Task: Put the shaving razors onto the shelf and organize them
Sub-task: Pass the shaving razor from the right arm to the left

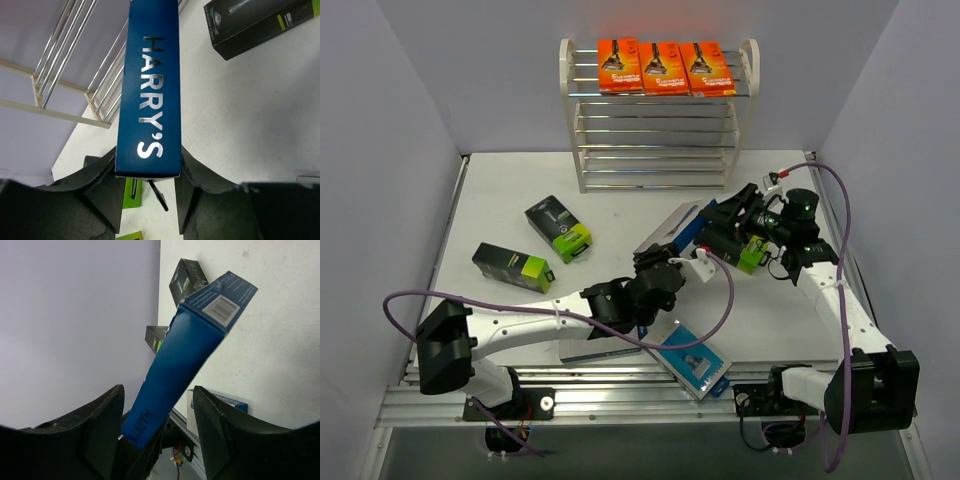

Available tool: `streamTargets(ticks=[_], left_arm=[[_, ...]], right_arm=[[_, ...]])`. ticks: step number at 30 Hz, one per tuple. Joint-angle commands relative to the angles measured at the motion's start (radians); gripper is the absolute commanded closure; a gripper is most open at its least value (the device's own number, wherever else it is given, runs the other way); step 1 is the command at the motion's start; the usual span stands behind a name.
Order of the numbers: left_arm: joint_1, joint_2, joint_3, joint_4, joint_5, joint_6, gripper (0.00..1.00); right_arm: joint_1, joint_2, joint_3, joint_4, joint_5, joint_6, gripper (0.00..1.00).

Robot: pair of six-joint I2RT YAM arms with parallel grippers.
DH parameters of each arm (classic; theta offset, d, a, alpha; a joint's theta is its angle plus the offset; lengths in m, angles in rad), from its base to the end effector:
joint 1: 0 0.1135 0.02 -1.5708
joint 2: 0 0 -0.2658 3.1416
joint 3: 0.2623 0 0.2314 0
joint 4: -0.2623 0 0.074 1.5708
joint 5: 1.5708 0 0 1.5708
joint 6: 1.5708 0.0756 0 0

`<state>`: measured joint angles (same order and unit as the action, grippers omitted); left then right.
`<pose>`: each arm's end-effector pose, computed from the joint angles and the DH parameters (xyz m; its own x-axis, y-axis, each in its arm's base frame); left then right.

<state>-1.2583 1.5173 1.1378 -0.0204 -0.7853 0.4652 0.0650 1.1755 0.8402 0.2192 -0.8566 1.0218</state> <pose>0.1594 -0.3195 0.3022 0.1051 0.7066 -0.6997 0.4762 0.5820 0.6592 0.2668 0.0746 0.3276 -0.7355 0.5121 -0.4436 -0.3144 0.3221 0.8930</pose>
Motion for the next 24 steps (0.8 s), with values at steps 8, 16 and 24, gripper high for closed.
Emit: streamTargets(ticks=[8, 16, 24], left_arm=[[0.129, -0.239, -0.035, -0.151, 0.109, -0.392, 0.96], [0.486, -0.466, -0.131, -0.234, 0.534, -0.839, 0.98], [0.868, -0.595, -0.268, -0.066, 0.96, -1.25, 0.98]], right_arm=[[-0.024, -0.027, 0.013, 0.052, -0.035, -0.026, 0.41], [-0.037, -0.039, -0.027, 0.081, -0.018, -0.017, 0.37], [-0.021, -0.099, -0.081, 0.21, -0.019, 0.0, 0.34]])
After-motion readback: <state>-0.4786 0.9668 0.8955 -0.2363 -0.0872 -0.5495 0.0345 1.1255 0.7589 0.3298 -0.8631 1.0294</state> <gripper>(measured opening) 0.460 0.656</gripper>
